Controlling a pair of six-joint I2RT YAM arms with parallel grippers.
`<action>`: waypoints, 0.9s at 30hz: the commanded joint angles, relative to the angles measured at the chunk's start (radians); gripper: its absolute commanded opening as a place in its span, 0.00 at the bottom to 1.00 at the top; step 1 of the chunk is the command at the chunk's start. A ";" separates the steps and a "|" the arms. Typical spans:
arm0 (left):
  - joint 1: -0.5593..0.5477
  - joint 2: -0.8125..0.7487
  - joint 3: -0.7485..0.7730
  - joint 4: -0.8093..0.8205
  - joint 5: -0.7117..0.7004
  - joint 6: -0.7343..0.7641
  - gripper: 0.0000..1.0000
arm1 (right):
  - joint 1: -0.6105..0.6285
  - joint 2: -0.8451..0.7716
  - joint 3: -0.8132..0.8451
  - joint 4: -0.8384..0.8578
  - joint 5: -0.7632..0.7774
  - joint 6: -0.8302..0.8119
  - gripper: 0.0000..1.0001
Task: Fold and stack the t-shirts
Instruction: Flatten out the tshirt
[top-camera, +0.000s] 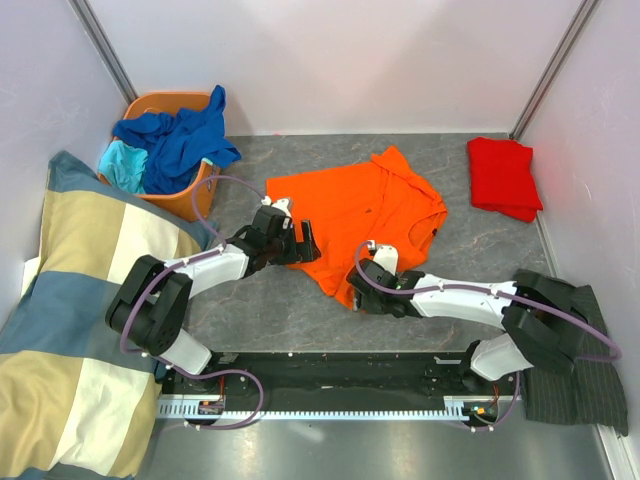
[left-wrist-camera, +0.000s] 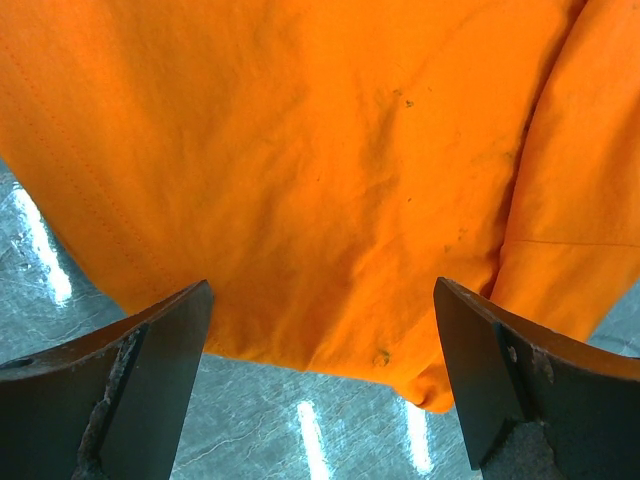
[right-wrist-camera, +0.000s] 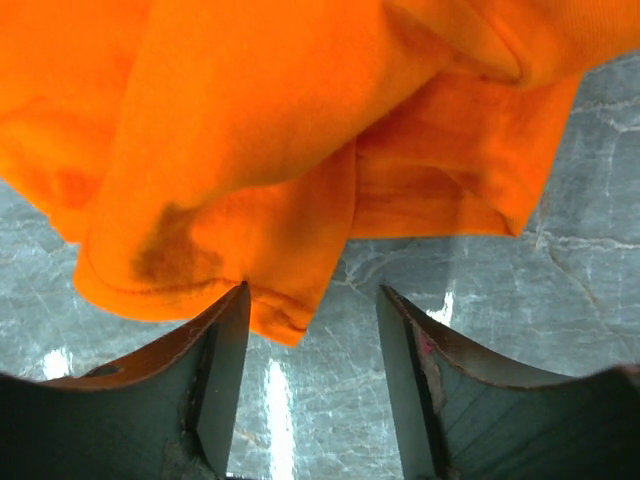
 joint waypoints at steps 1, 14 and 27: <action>-0.005 -0.023 -0.004 0.016 0.006 -0.008 1.00 | 0.002 0.070 0.013 0.063 0.004 0.008 0.59; -0.005 -0.049 -0.032 0.016 -0.022 -0.017 1.00 | 0.053 0.214 0.028 0.087 -0.101 -0.021 0.54; -0.005 -0.056 -0.055 0.027 -0.028 -0.027 1.00 | 0.083 0.165 0.022 0.027 -0.068 -0.029 0.00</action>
